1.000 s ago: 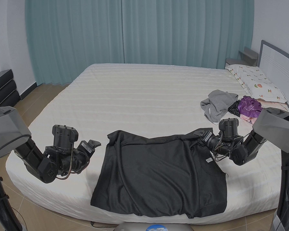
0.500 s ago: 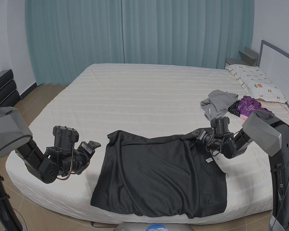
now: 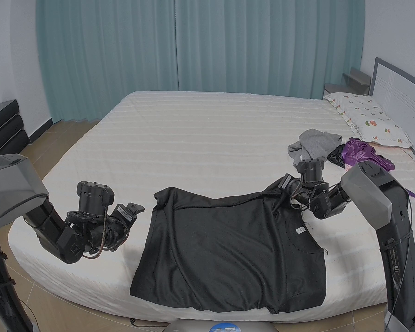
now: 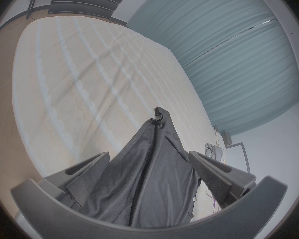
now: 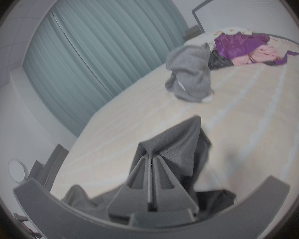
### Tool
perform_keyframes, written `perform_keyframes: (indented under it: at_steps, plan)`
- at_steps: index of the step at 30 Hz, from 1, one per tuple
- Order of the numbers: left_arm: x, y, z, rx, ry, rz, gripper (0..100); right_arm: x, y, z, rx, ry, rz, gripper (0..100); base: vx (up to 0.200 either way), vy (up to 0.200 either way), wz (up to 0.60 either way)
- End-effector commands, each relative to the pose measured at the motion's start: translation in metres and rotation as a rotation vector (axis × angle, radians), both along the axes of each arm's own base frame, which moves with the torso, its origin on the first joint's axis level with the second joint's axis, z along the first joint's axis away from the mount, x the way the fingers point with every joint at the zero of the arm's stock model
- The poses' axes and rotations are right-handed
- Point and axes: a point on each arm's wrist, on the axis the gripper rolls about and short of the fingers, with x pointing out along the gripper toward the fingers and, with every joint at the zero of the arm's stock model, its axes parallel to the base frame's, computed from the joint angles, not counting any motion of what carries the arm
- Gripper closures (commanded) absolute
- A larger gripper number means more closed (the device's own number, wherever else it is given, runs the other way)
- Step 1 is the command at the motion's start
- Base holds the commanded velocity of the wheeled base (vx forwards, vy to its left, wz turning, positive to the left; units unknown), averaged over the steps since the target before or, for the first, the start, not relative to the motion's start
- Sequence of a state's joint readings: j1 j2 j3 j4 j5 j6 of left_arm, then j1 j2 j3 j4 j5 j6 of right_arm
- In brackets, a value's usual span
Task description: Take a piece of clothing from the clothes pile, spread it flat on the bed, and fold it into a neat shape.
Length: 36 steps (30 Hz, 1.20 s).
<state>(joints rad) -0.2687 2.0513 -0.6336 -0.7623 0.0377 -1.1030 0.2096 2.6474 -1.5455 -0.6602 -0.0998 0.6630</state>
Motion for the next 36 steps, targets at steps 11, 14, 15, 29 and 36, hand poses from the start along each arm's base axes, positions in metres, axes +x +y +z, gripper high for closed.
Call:
perform_keyframes:
  at_steps: [11,14,15,29,36]
  plan:
    - [0.003,0.001,-0.005,-0.005,0.012,0.012,0,0.059,-0.006,-0.008,-0.056,-0.272,-0.117,100,0.0,0.0,0.0]
    - [0.004,0.001,-0.005,-0.014,0.012,0.019,0,0.059,-0.006,-0.007,-0.05,-0.277,-0.101,0,0.0,0.0,0.0]
    - [0.004,0.001,-0.005,-0.015,0.012,0.019,0,0.059,-0.006,-0.006,-0.04,-0.277,-0.094,0,0.0,0.0,0.0]
    - [0.005,0.001,-0.006,-0.015,0.012,0.023,0,0.014,-0.032,0.024,0.084,-0.123,0.027,0,0.0,0.0,0.0]
    - [0.025,-0.002,0.011,-0.025,-0.083,0.027,0,-0.013,-0.035,0.018,0.087,-0.054,0.044,0,0.0,0.0,0.0]
